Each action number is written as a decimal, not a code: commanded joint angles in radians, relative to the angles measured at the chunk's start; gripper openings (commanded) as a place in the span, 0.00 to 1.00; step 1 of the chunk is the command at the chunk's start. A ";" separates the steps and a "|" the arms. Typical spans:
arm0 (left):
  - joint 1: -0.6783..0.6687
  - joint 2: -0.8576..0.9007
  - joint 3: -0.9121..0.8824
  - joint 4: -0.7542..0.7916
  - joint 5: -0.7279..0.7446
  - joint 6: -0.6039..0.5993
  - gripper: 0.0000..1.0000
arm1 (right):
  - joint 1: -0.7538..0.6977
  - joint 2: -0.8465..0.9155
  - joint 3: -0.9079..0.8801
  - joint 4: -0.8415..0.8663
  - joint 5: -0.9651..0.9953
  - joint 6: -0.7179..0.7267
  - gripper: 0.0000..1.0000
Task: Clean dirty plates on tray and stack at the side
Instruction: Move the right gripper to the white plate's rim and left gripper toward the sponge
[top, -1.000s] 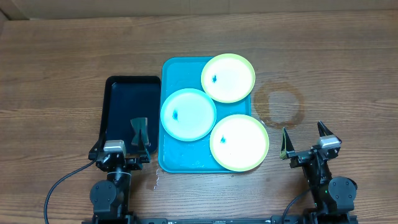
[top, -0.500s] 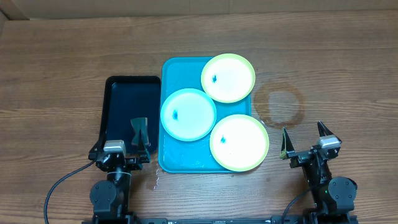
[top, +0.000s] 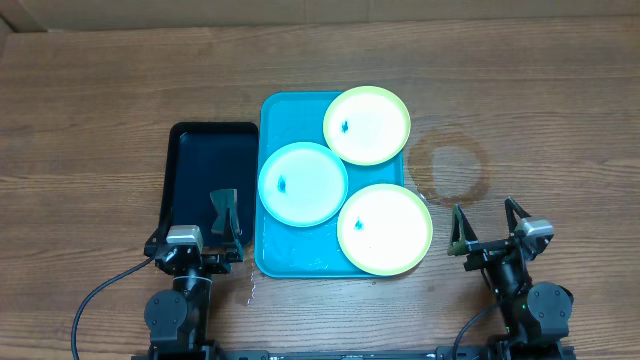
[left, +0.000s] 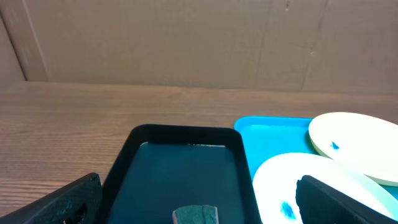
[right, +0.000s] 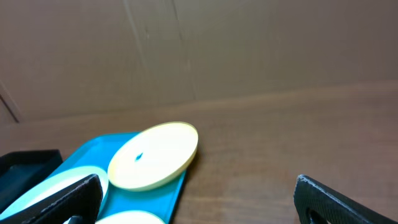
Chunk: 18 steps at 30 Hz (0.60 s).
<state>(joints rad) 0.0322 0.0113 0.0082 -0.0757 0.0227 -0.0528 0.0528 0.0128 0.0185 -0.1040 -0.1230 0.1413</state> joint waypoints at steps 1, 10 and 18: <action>-0.005 -0.007 -0.003 0.001 0.023 -0.023 1.00 | -0.003 -0.008 0.033 -0.019 -0.002 0.046 1.00; -0.005 -0.007 -0.003 0.002 0.023 -0.022 1.00 | -0.003 -0.008 0.116 -0.050 -0.003 0.046 1.00; -0.005 -0.007 -0.003 0.014 0.022 -0.022 1.00 | -0.003 -0.008 0.178 -0.092 -0.020 0.046 1.00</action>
<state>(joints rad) 0.0322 0.0113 0.0082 -0.0742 0.0265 -0.0528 0.0528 0.0128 0.1478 -0.1844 -0.1284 0.1829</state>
